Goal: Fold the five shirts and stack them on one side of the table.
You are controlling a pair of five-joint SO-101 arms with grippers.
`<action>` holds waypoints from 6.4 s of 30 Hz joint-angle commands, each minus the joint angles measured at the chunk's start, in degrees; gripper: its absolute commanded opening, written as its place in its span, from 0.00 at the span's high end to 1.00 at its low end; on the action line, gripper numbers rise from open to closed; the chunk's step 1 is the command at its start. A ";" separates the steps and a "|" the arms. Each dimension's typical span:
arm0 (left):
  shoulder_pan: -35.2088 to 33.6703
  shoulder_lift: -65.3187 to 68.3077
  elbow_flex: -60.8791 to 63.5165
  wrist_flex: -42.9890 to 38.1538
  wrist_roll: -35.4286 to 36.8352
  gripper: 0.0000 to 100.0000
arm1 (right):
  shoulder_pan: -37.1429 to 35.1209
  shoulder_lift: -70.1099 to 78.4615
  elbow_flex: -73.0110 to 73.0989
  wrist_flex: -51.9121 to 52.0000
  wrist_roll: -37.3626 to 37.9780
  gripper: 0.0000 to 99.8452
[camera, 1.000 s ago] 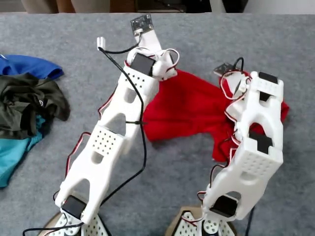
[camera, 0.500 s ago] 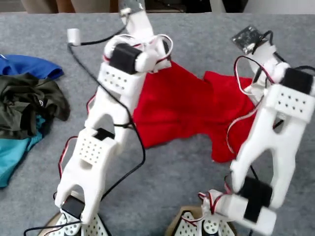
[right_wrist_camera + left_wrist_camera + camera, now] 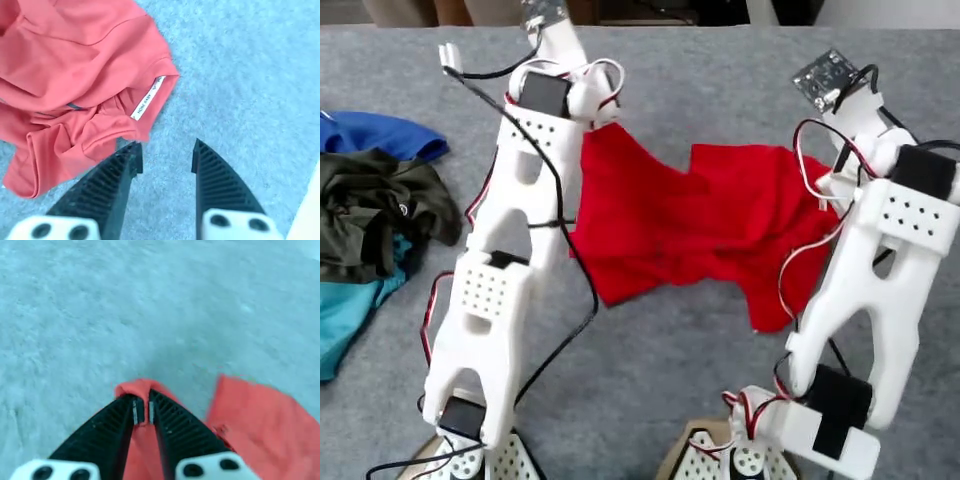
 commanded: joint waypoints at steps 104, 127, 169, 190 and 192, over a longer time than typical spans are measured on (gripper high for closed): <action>1.76 9.98 3.08 15.47 -16.70 0.98 | -15.34 53.23 -57.01 0.88 -1.14 0.81; 0.18 -32.57 47.47 15.30 -22.86 0.98 | -24.48 74.86 -72.31 -3.34 -3.25 0.77; -6.24 -47.60 59.34 13.10 -25.76 0.98 | -20.62 73.80 -94.90 7.38 -7.21 0.99; -12.22 -47.78 22.77 14.42 -16.62 0.98 | -12.97 26.68 -95.96 12.92 -15.03 0.99; -12.31 -48.66 15.74 15.30 -15.12 0.98 | -10.33 21.85 -95.96 12.84 -15.38 0.99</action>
